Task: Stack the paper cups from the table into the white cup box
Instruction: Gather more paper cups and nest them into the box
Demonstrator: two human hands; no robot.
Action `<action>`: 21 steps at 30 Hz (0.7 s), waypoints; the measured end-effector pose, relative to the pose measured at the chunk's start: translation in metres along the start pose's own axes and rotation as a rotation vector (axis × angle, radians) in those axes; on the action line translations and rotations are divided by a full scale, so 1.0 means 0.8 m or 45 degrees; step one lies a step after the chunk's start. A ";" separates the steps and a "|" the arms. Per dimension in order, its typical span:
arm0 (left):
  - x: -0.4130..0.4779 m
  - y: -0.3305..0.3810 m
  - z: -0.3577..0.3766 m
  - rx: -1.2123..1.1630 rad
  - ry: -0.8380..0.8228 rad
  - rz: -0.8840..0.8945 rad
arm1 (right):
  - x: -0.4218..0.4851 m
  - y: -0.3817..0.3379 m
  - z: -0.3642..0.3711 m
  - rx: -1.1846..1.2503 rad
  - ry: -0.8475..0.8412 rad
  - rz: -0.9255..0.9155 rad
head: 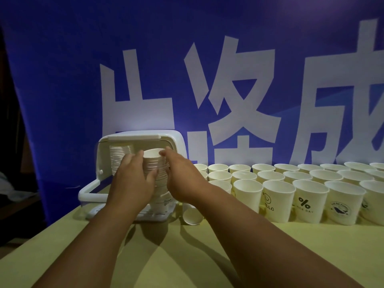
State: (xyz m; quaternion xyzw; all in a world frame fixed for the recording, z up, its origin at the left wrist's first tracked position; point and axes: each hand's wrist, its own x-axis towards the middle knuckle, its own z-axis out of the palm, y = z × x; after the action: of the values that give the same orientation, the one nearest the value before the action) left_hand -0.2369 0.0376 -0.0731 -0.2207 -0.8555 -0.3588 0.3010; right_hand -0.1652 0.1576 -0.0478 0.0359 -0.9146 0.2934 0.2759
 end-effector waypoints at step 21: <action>-0.005 -0.009 0.000 -0.118 -0.134 -0.154 | 0.000 0.022 0.014 0.109 0.031 0.133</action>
State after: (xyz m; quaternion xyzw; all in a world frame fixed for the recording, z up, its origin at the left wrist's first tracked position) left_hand -0.2387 0.0324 -0.0795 -0.2010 -0.8644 -0.4034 0.2231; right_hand -0.1748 0.1658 -0.0648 -0.0035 -0.8984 0.3466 0.2696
